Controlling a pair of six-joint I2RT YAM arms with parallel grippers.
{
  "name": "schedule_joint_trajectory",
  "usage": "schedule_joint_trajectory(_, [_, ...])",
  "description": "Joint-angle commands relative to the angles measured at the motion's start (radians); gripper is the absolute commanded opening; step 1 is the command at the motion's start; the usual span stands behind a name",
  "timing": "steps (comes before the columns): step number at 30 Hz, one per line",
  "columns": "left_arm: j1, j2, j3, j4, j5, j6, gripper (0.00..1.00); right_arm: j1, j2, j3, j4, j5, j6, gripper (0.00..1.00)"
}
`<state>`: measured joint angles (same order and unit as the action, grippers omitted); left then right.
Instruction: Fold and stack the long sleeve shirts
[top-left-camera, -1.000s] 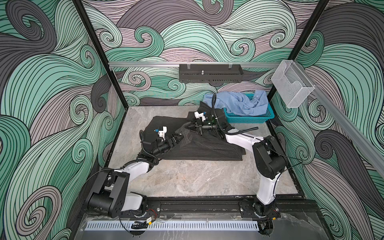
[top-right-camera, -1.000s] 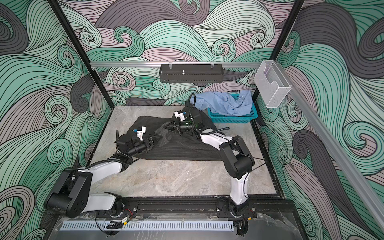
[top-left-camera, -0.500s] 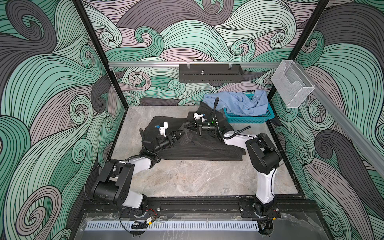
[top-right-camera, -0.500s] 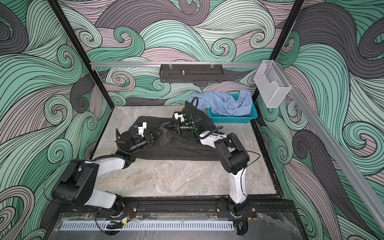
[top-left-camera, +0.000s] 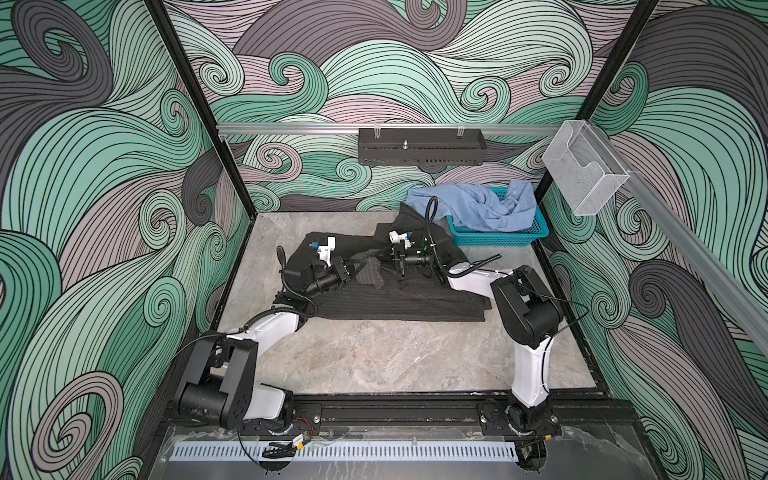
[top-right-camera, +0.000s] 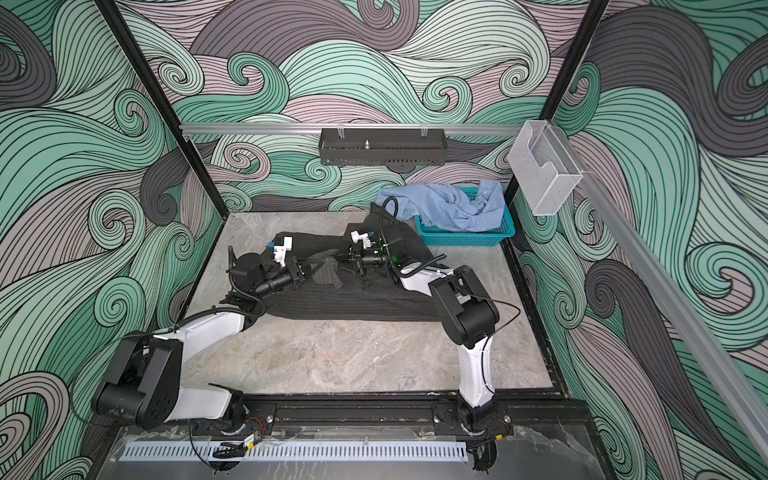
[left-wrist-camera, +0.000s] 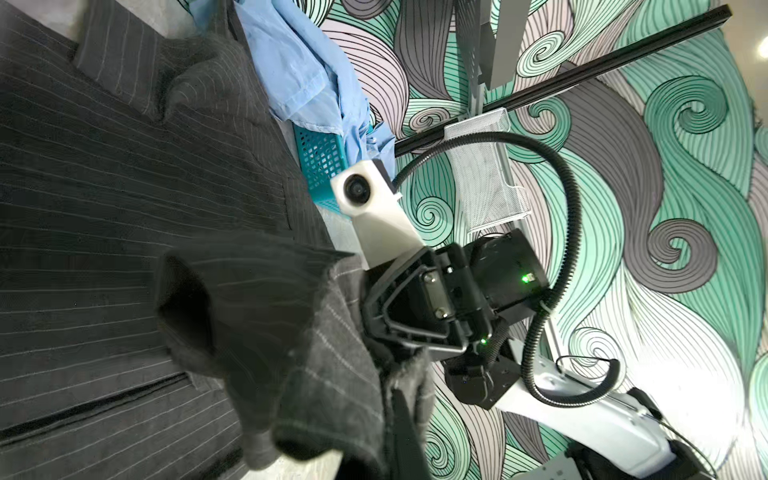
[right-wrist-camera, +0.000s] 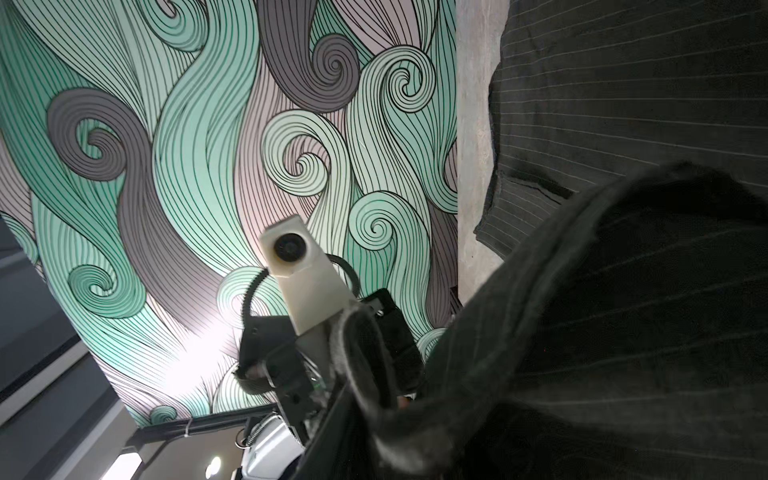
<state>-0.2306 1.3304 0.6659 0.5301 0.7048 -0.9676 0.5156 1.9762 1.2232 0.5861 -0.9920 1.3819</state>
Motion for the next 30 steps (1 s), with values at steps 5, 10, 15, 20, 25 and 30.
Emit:
schedule_joint_trajectory(5, [0.024, -0.148, 0.279, -0.909, -0.324, 0.530, 0.00, -0.046, -0.234, 0.064, -0.822, 0.244, -0.669, 0.64])
schedule_joint_trajectory(10, [0.049, -0.210, 0.304, -0.989, -0.415, 0.622, 0.00, -0.077, -0.300, 0.088, -1.186, 0.554, -0.931, 0.64])
schedule_joint_trajectory(15, [0.054, -0.155, 0.387, -0.912, -0.381, 0.618, 0.00, -0.103, -0.334, -0.019, -1.292, 0.639, -0.989, 0.47])
schedule_joint_trajectory(20, [0.055, -0.008, 0.545, -0.851, -0.321, 0.616, 0.00, -0.167, -0.360, -0.150, -1.304, 0.660, -0.975, 0.19])
schedule_joint_trajectory(25, [0.056, 0.160, 0.736, -0.796, -0.233, 0.606, 0.00, -0.284, -0.295, -0.195, -1.290, 0.666, -0.960, 0.10])
schedule_joint_trajectory(30, [0.056, 0.260, 0.899, -0.755, -0.177, 0.599, 0.00, -0.370, -0.206, -0.191, -1.241, 0.673, -0.909, 0.05])
